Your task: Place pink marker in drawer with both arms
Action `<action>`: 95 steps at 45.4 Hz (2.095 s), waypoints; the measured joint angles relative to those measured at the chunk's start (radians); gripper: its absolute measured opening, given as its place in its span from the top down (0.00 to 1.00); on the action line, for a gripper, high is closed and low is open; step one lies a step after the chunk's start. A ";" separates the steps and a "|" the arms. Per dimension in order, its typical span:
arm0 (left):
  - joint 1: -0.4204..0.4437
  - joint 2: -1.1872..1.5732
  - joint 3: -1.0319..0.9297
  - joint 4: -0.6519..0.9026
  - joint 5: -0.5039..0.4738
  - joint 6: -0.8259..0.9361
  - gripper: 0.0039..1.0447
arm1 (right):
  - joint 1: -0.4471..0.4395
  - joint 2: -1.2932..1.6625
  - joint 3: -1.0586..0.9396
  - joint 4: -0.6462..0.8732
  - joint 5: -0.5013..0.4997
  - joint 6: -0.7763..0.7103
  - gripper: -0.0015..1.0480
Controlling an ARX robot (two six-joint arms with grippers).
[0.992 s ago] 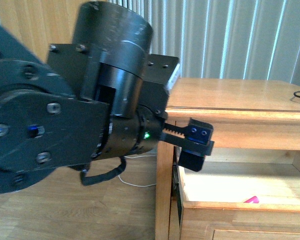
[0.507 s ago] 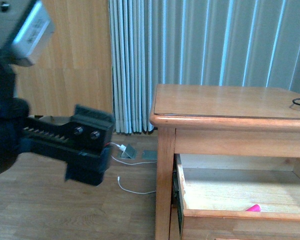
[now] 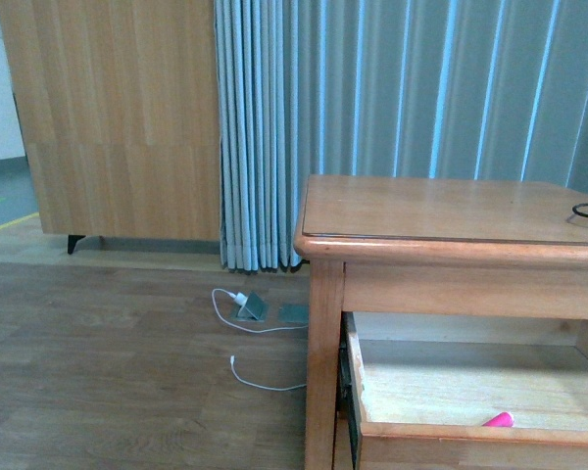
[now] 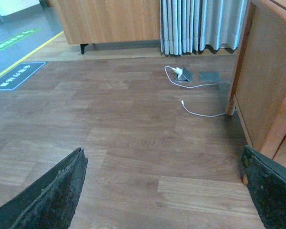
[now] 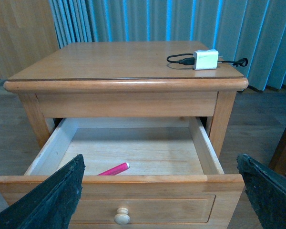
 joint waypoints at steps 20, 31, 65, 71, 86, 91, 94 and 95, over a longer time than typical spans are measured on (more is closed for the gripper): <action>0.000 -0.299 -0.111 -0.179 0.029 -0.190 0.06 | 0.000 0.000 0.000 0.000 0.001 0.000 0.08; 0.188 -0.589 -0.180 -0.280 0.377 -0.048 0.54 | 0.000 0.000 -0.001 0.000 0.002 0.000 0.08; 0.512 -0.669 -0.180 -0.339 0.679 -0.031 0.96 | 0.000 0.000 -0.002 0.000 0.002 0.000 0.08; 0.512 -0.669 -0.180 -0.339 0.679 -0.031 0.96 | 0.000 0.000 -0.002 0.000 0.002 0.000 0.08; 0.512 -0.669 -0.180 -0.339 0.679 -0.031 0.52 | 0.000 0.000 -0.002 0.000 0.002 0.000 0.08; 0.512 -0.669 -0.180 -0.339 0.679 -0.031 0.33 | 0.000 0.000 -0.002 0.000 0.002 0.000 0.08; 0.512 -0.669 -0.180 -0.339 0.679 -0.031 0.23 | 0.000 0.000 -0.002 0.000 0.002 0.000 0.08; 0.512 -0.669 -0.180 -0.338 0.679 -0.031 0.20 | 0.000 0.000 -0.002 0.000 0.002 0.000 0.08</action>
